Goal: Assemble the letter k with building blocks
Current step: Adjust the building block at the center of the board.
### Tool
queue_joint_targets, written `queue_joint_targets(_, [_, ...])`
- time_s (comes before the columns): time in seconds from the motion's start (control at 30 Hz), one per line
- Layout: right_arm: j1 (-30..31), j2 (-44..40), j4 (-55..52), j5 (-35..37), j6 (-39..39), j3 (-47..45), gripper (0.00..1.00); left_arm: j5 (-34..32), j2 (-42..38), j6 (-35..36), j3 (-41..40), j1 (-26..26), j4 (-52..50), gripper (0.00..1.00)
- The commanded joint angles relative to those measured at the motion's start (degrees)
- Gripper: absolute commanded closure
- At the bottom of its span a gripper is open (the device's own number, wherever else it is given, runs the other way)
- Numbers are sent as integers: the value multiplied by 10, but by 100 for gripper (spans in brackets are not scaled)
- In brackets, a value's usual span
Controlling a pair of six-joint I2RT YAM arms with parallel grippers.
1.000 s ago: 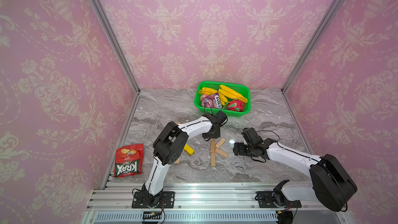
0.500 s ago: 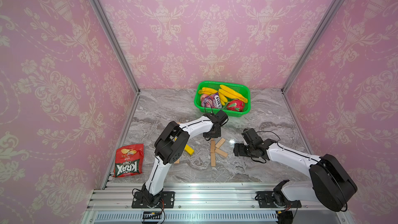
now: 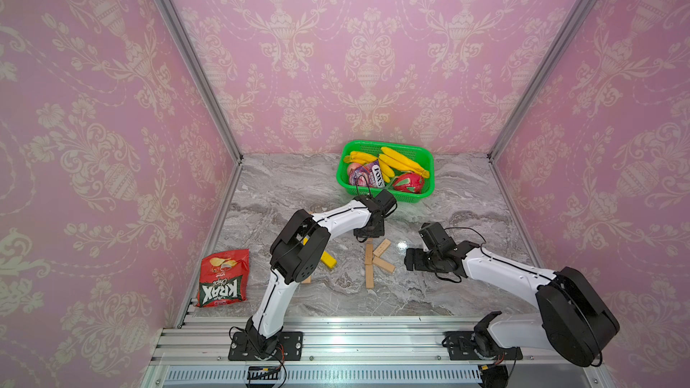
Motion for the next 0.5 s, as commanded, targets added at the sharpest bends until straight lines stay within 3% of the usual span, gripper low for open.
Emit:
queue_joint_targets(0.0, [-2,6,4,-10,2,-7,7,9,-7,-12,-20,-10,-19,83])
queue_joint_targets(0.47, [-2,12,6,-15,0,-3,7,-3,-20,-30,-44,-17,-29,83])
